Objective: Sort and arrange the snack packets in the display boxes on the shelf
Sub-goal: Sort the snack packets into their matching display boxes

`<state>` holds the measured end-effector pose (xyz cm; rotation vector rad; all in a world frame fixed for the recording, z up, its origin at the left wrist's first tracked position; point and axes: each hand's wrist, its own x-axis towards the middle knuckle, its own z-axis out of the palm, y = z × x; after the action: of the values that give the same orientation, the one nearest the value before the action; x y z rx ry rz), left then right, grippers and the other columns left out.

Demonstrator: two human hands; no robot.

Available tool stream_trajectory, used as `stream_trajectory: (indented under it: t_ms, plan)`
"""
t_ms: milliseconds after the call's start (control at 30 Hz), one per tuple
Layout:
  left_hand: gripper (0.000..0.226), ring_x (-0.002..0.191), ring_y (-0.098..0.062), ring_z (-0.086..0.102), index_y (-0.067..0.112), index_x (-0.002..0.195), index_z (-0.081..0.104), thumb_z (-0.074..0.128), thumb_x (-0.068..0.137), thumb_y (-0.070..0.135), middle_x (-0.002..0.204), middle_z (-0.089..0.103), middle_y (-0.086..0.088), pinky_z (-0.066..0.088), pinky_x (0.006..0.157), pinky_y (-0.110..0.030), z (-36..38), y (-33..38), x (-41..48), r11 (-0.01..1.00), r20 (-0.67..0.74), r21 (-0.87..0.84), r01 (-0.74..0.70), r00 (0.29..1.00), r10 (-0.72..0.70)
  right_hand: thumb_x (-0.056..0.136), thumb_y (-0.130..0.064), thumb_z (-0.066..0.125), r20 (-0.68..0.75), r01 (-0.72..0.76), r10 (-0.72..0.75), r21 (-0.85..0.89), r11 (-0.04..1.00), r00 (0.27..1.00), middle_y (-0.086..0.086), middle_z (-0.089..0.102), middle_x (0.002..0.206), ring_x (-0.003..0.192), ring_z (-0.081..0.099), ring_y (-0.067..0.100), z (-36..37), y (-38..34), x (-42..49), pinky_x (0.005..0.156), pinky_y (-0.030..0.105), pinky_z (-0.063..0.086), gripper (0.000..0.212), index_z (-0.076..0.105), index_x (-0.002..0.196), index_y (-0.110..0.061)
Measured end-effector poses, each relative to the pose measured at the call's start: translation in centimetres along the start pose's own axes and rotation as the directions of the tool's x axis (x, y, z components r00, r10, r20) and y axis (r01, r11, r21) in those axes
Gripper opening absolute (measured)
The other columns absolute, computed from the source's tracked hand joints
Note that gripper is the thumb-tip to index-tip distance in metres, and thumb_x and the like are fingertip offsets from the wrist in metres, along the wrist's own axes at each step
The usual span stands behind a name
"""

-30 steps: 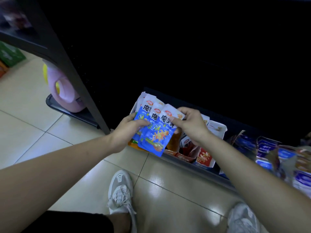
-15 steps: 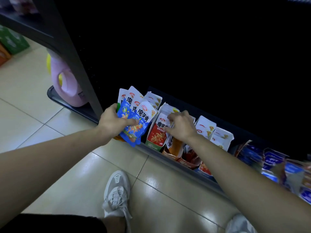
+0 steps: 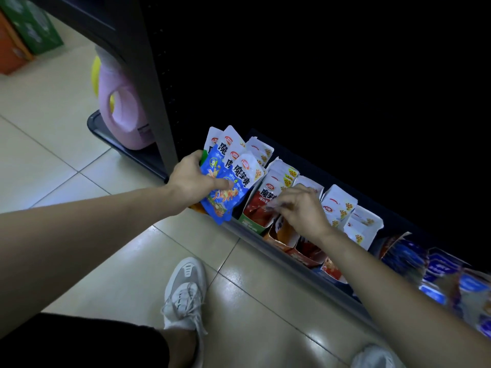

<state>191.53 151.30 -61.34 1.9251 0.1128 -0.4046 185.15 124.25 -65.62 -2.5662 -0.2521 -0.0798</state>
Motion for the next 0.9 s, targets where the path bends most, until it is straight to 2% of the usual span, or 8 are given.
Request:
stream_trajectory:
  t_ms: [167,333,500,567,633,700,800,900]
  plan:
    - [0.056,0.087,-0.017,0.075,0.023,0.1,0.063,0.098,0.057,0.03,0.097,0.077,0.009,0.061,0.085,-0.047,-0.3,0.0,0.1,1.0,0.003,0.002,0.002,1.0,-0.002,0.07,0.022,0.069,-0.109,0.091,-0.094,-0.034,0.995,0.99,0.006,0.076,0.098,0.094,0.066,0.028,-1.6,0.9,-2.7,0.087,0.035,0.052,0.041,0.08,0.092,-0.01]
    - [0.057,0.09,-0.018,0.075,0.023,0.104,0.062,0.098,0.061,0.029,0.102,0.076,0.008,0.061,0.086,-0.047,-0.1,0.4,0.1,1.0,0.018,0.006,-0.016,1.0,0.016,0.066,0.028,0.064,-0.074,0.072,-0.076,-0.056,0.996,0.994,0.009,0.073,0.106,0.102,0.061,0.03,-1.9,1.8,-3.8,0.086,0.036,0.05,0.048,0.079,0.094,-0.008]
    - [0.056,0.087,-0.016,0.075,0.022,0.106,0.062,0.097,0.063,0.026,0.101,0.076,0.008,0.061,0.084,-0.045,0.2,0.6,-0.1,1.0,0.024,0.008,-0.016,1.0,0.016,0.082,-0.004,0.076,0.028,0.034,-0.032,-0.097,0.995,0.999,0.002,0.066,0.124,0.119,0.045,0.021,-1.8,1.4,-1.7,0.1,0.034,0.036,0.022,0.074,0.1,-0.016]
    - [0.056,0.087,-0.017,0.075,0.022,0.106,0.062,0.097,0.063,0.026,0.101,0.076,0.007,0.062,0.084,-0.046,0.3,0.4,0.0,1.0,0.03,0.007,-0.014,0.999,0.014,0.086,-0.017,0.076,0.041,0.012,-0.006,-0.155,0.988,0.999,-0.001,0.063,0.128,0.124,0.039,0.022,-1.4,1.3,0.0,0.095,0.033,0.026,0.016,0.071,0.101,-0.016]
    - [0.056,0.088,-0.018,0.075,0.023,0.106,0.062,0.097,0.062,0.026,0.101,0.077,0.007,0.062,0.084,-0.047,0.2,0.3,0.1,1.0,0.03,0.005,-0.011,0.999,0.011,0.087,-0.025,0.074,0.078,-0.021,0.04,-0.241,0.97,0.996,-0.002,0.062,0.126,0.127,0.036,0.026,-0.6,1.3,1.7,0.086,0.032,0.018,0.022,0.066,0.106,-0.015]
    - [0.056,0.088,-0.018,0.075,0.024,0.105,0.063,0.097,0.061,0.026,0.099,0.077,0.008,0.061,0.085,-0.047,0.1,0.2,0.3,1.0,0.023,0.011,-0.011,1.0,0.01,0.088,-0.038,0.071,0.122,-0.087,0.131,-0.318,0.944,0.984,0.002,0.056,0.128,0.13,0.031,0.03,0.3,1.4,3.0,0.086,0.035,0.022,0.033,0.06,0.114,-0.021]
    - [0.054,0.087,-0.017,0.075,0.023,0.103,0.063,0.097,0.062,0.026,0.099,0.077,0.008,0.061,0.085,-0.046,0.0,0.1,0.3,1.0,0.015,0.012,-0.013,1.0,0.012,0.085,-0.052,0.069,0.179,-0.251,0.317,-0.313,0.916,0.931,0.006,0.042,0.125,0.125,0.027,0.032,1.2,1.8,4.6,0.09,0.04,0.031,0.046,0.053,0.122,-0.03]
    - [0.055,0.088,-0.017,0.075,0.022,0.104,0.063,0.098,0.062,0.026,0.099,0.077,0.007,0.062,0.084,-0.046,0.0,0.0,0.4,1.0,0.017,0.009,-0.01,1.0,0.01,0.077,-0.062,0.07,0.206,-0.275,0.351,-0.324,0.905,0.913,0.003,0.047,0.12,0.117,0.031,0.03,1.5,2.2,5.3,0.083,0.037,0.027,0.058,0.053,0.126,-0.036]
